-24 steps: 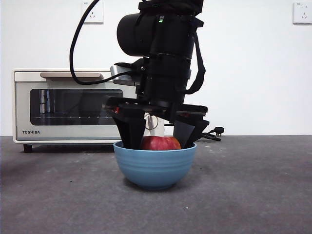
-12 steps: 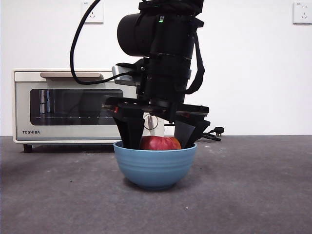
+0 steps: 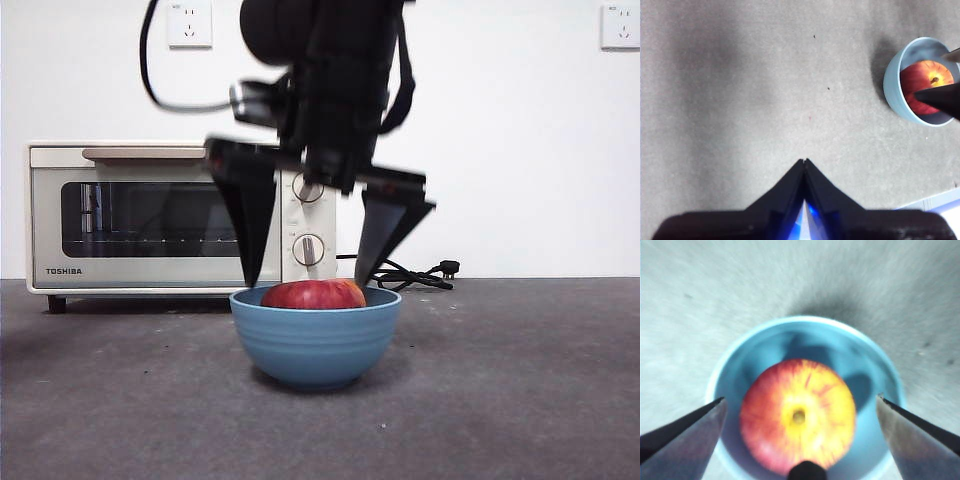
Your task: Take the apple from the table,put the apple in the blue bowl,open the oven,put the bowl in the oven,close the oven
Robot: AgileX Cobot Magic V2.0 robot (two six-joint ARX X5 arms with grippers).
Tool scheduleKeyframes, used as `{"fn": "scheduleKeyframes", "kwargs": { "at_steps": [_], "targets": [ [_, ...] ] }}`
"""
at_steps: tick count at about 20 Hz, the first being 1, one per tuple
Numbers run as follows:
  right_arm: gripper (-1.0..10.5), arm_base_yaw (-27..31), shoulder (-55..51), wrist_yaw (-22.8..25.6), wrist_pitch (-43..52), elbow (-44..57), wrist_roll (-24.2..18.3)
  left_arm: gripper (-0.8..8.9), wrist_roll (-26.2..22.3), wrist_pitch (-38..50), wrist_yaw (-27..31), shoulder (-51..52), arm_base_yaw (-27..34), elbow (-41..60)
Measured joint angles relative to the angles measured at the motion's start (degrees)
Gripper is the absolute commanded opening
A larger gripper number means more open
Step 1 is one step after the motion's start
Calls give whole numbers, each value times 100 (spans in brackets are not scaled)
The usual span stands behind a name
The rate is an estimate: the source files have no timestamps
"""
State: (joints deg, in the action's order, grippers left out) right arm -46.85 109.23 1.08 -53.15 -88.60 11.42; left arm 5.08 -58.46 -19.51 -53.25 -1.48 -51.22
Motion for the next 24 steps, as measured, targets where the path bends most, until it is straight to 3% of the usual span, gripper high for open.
{"fn": "scheduleKeyframes", "kwargs": {
  "at_steps": [6,11,14,19,24],
  "targets": [
    [472,0,-640,55,-568,-227,-4,-5,2,584,-48,0,0,0],
    [47,164,-1510,866,-994,-232,-140,-5,66,1209,-640,-424,0,-111],
    [27,514,-1912,1226,-1215,-188,-201,-5,96,1379,-758,-949,0,-479],
    [-8,1322,-3128,1246,-1113,852,-223,-5,94,1458,-767,-2039,0,-1709],
    [-8,2081,-4614,614,-658,2730,-153,-5,94,1810,-739,-2848,0,-2986]
  ]
}}
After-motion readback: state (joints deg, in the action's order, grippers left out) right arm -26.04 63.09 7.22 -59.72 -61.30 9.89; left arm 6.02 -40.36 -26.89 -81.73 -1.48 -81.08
